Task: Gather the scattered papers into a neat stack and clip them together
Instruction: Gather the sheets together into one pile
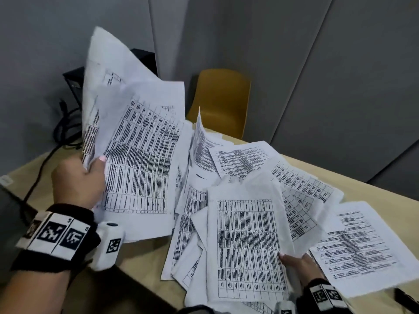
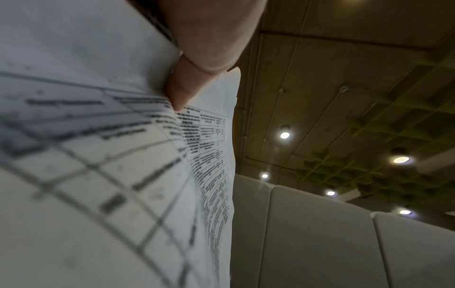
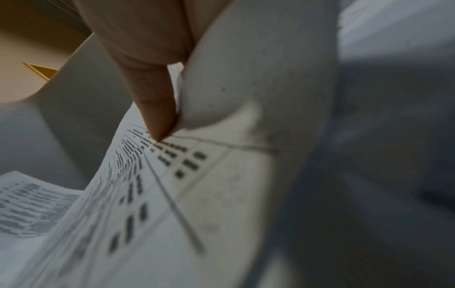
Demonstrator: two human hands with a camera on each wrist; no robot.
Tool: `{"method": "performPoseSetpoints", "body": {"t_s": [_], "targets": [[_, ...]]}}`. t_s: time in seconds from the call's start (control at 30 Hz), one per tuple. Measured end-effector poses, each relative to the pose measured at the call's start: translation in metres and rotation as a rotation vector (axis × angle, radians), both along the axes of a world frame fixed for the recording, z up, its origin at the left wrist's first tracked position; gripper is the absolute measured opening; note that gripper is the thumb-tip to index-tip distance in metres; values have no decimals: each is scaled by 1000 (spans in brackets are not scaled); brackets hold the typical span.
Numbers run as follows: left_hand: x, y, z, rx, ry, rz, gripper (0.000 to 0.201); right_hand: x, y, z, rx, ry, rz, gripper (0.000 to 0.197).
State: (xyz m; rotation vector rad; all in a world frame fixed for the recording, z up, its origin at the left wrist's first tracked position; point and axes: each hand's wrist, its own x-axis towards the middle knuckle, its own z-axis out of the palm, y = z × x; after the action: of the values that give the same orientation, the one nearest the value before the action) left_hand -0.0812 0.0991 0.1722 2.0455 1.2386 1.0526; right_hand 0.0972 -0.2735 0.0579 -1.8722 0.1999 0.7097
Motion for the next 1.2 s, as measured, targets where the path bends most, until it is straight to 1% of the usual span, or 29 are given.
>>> {"method": "performPoseSetpoints", "body": {"t_s": [0.03,0.07,0.1,0.17,0.2,0.27,0.33,0.37,0.47,0.53,0.63,0.67,0.77,0.8,0.83,0.87,0.93,0.97,1.0,1.03,1.1,1.2], "targets": [[1,-3,7,16,-40,3,43,-1,-1,1,21,15,3,17],[1,-7,12,17,-84,-6,38,-1,-3,-4,31,26,13,11],[4,-13,16,7,-129,-31,31,-1,-3,-8,41,45,-8,12],[12,-29,18,-60,-206,-106,19,0,-2,-21,83,83,-63,23],[17,-36,15,-114,-229,-140,16,0,-2,-25,66,72,-66,28],[30,-47,2,-258,-219,-208,15,0,-1,-31,19,41,-60,32],[42,-52,-24,-412,-153,-305,8,1,-2,-31,-1,34,-60,26],[48,-55,-38,-476,-101,-354,9,3,-3,-32,4,31,-62,24],[67,-62,-78,-598,113,-457,7,5,0,-35,-23,34,-72,27],[78,-69,-99,-618,248,-490,17,4,2,-39,-48,43,-108,33],[90,-82,-116,-637,400,-515,30,4,4,-36,-5,56,-171,47],[93,-85,-119,-653,422,-521,34,6,2,-38,41,72,-173,53],[100,-99,-126,-694,431,-540,46,4,1,-33,212,145,-179,59],[102,-104,-127,-708,428,-553,50,3,2,-33,228,146,-162,65],[104,-110,-127,-727,429,-563,54,4,1,-38,183,126,-145,73],[105,-116,-127,-743,432,-572,57,4,2,-41,136,90,-141,67],[107,-122,-129,-761,427,-590,59,2,5,-44,16,31,-135,40],[108,-123,-129,-766,419,-587,60,2,5,-46,-39,0,-141,32],[107,-120,-132,-763,406,-578,61,3,5,-47,-76,-29,-137,30],[105,-115,-134,-754,390,-566,63,4,3,-52,-90,-40,-140,32],[100,-96,-142,-719,378,-531,65,3,3,-57,-70,-24,-174,36],[94,-59,-154,-624,389,-386,65,3,0,-57,-13,-7,-221,28]]}}
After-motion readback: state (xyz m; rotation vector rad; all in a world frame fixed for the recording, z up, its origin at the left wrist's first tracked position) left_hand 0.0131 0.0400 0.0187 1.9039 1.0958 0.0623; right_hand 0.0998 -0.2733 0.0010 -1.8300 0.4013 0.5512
